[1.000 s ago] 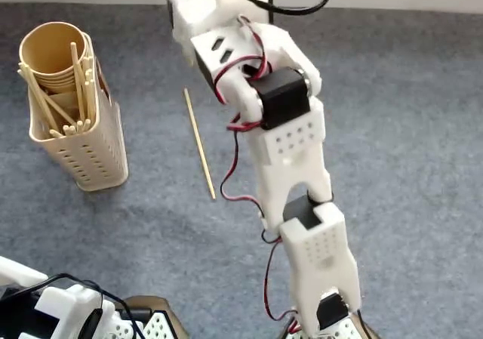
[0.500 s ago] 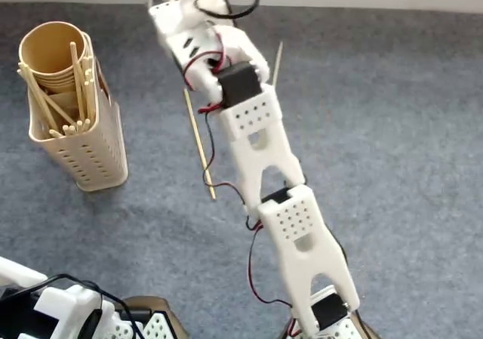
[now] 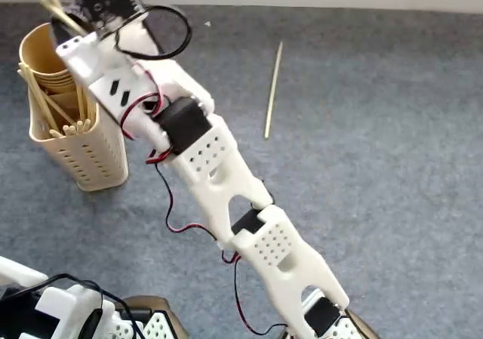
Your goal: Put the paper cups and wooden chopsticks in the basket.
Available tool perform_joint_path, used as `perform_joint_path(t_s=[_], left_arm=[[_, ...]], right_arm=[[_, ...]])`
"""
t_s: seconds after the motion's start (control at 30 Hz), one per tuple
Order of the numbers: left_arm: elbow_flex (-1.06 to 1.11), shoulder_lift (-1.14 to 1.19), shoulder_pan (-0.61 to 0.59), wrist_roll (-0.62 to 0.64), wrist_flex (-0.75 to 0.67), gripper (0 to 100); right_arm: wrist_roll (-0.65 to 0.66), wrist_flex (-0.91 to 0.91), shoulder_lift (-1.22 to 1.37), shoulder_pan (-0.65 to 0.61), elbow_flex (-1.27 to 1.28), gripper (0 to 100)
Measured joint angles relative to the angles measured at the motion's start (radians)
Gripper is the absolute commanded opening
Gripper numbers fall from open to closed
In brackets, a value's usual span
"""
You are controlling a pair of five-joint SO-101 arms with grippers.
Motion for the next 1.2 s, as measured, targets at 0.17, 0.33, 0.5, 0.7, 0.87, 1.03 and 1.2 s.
perform_joint_path(t_s=[0.17,0.33,0.5,0.7,0.87,1.03,1.2], left_arm=[[0.014,0.000,0.000,0.000,0.000,28],[0.015,0.000,0.000,0.000,0.000,28],[0.015,0.000,0.000,0.000,0.000,28],[0.015,0.000,0.000,0.000,0.000,28],[0.015,0.000,0.000,-0.063,0.000,28],[0.015,0.000,0.000,-0.107,0.000,28],[0.015,0.000,0.000,-0.110,0.000,28]], right_arm=[[-0.002,0.000,0.002,-0.049,0.000,1.1],[-0.005,-0.064,0.072,-0.098,0.000,0.5],[-0.008,-0.110,0.118,-0.104,0.002,0.5],[-0.008,-0.152,0.172,-0.104,0.002,4.9],[-0.008,-0.164,0.181,-0.017,0.002,17.0],[-0.078,-0.166,0.181,0.037,0.002,17.3],[-0.126,-0.166,0.181,0.041,0.002,17.1]])
